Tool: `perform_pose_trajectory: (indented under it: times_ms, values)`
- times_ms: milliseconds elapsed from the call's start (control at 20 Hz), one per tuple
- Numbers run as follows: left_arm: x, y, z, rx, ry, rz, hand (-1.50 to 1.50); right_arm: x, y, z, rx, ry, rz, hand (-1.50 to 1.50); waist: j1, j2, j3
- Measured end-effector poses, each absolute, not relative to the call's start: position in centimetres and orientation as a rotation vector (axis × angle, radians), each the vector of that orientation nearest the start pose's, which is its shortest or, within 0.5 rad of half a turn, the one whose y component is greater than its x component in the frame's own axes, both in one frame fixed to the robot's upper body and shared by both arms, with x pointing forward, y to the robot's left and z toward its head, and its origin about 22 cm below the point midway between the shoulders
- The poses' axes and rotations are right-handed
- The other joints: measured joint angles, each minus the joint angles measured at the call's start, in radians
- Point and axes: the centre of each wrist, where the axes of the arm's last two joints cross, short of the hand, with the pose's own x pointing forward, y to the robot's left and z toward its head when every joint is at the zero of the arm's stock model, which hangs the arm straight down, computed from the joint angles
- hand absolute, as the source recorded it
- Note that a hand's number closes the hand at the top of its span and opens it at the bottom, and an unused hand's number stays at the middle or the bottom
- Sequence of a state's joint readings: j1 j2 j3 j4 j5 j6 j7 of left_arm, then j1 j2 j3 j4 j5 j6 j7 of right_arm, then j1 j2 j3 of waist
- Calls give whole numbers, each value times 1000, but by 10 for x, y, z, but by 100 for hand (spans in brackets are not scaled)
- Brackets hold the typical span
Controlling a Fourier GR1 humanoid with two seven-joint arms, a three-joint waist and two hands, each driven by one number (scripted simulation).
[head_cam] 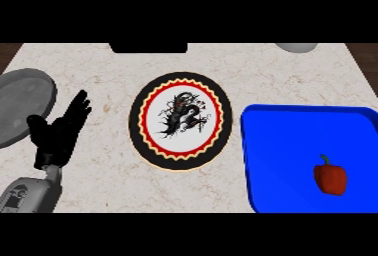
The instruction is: Pick the bell pepper from the tray and place it in the plate
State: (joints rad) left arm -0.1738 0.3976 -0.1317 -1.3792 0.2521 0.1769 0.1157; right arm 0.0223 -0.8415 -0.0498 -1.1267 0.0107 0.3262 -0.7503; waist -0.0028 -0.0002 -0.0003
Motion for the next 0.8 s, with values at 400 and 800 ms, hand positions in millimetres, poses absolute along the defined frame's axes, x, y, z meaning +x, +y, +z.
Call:
perform_pose_trajectory:
  times_ms: [400, 800]
  values:
    - [280, 284, 21, 177, -1404, -82, 0, 214, -457, 54, -282, -1478, 997, -150, 0, -1, 0]
    - [280, 284, 14, 173, -1397, -80, 0, 228, -435, 64, -382, -1325, 1160, -150, 2, 0, 0]
